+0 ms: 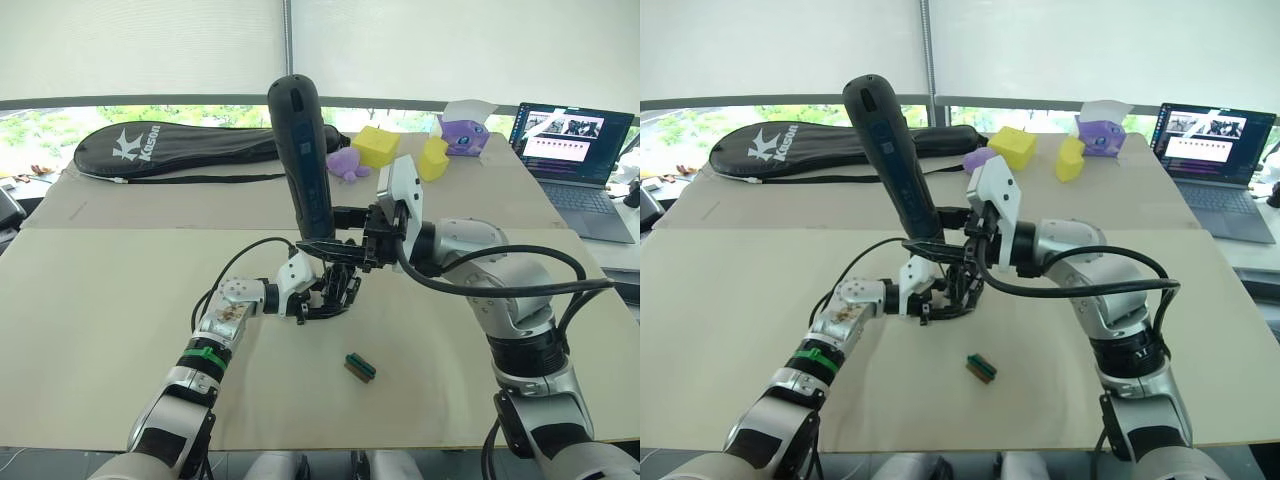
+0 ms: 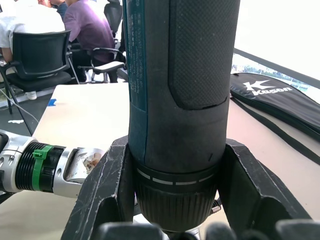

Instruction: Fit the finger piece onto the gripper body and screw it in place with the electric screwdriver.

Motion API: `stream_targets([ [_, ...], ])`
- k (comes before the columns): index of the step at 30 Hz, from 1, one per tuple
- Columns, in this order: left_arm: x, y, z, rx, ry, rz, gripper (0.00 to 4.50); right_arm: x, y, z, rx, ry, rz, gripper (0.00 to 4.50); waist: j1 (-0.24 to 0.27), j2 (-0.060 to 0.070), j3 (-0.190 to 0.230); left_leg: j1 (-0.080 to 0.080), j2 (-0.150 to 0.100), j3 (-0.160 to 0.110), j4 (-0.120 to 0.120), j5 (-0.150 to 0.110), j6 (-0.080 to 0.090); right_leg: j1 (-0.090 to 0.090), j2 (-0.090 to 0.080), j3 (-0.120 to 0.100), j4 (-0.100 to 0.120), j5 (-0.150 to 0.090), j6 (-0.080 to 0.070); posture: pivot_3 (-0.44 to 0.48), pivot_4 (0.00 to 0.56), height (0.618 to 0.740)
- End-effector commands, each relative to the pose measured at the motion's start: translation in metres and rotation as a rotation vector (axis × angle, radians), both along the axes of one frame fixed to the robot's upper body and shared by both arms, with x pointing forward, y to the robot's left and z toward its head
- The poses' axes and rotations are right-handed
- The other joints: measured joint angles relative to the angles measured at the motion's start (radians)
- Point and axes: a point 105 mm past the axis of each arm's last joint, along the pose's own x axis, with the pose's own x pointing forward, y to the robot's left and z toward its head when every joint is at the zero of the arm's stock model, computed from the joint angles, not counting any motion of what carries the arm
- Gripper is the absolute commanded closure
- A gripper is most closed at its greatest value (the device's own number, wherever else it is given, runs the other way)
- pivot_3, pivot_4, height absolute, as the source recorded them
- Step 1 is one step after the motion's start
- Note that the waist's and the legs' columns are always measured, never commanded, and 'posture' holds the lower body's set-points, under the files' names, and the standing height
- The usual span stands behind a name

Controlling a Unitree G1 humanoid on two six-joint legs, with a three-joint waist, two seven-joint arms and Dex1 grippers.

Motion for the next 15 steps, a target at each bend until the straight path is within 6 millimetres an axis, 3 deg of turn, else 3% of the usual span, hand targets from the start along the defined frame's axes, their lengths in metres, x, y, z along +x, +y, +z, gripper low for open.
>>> stream_targets([
  [1, 0.0019, -0.0022, 0.0121, -0.017, -0.052, -0.009, 2.21, -0.0111, 0.0018, 0.0173, 0.037, -0.074, 0.034, 2.58, 0.0, 0.0, 0.0, 0.0, 0.0, 0.0, 0.0, 0.0, 0.0, 0.0, 0.0, 0.0, 0.0, 0.0, 0.0, 0.0, 0.15, 0.74],
  [15, 0.002, -0.0024, 0.0128, -0.018, -0.052, -0.01, 2.21, -0.0121, 0.0022, 0.017, 0.044, -0.061, 0.04, 2.58, 0.0, 0.0, 0.0, 0.0, 0.0, 0.0, 0.0, 0.0, 0.0, 0.0, 0.0, 0.0, 0.0, 0.0, 0.0, 0.0, 0.15, 0.74],
])
